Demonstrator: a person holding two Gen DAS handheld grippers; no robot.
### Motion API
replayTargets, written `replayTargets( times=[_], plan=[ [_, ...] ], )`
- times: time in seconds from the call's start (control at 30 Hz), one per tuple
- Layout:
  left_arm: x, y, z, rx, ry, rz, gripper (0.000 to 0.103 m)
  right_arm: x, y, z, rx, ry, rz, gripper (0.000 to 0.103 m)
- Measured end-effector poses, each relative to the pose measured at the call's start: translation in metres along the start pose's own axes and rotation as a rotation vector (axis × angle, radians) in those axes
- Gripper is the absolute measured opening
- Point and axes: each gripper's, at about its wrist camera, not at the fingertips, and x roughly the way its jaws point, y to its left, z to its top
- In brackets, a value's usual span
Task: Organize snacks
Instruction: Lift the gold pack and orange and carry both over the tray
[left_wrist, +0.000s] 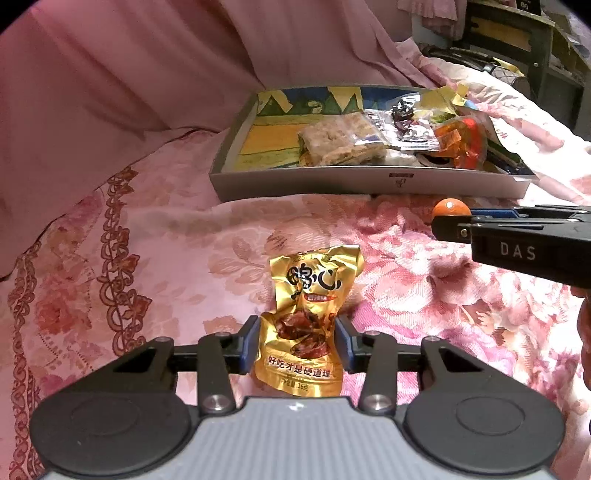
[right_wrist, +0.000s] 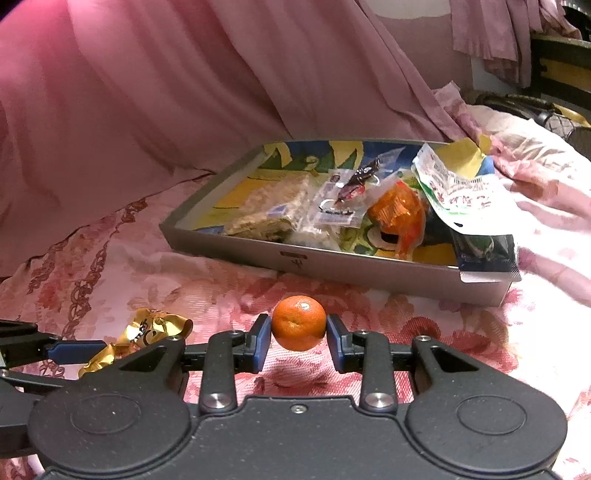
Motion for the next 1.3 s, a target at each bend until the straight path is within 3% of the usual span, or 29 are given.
replayTargets(
  times=[0.4, 0.83, 1.3],
  plan=[
    [-0.027, 0.004, 0.010, -0.015, -0.067, 0.021, 0.046, -0.023, 0.002, 0.007, 0.014, -0.063, 0.020, 0.035],
    [-0.048, 0.007, 0.054, -0.058, -0.203, 0.047, 0.046, -0.045, 0.005, 0.017, 0.012, -0.197, 0.035, 0.035],
    [-0.031, -0.011, 0.105, -0.079, -0.272, 0.096, 0.046, -0.057, -0.013, 0.027, 0.030, -0.311, -0.051, 0.035]
  ],
)
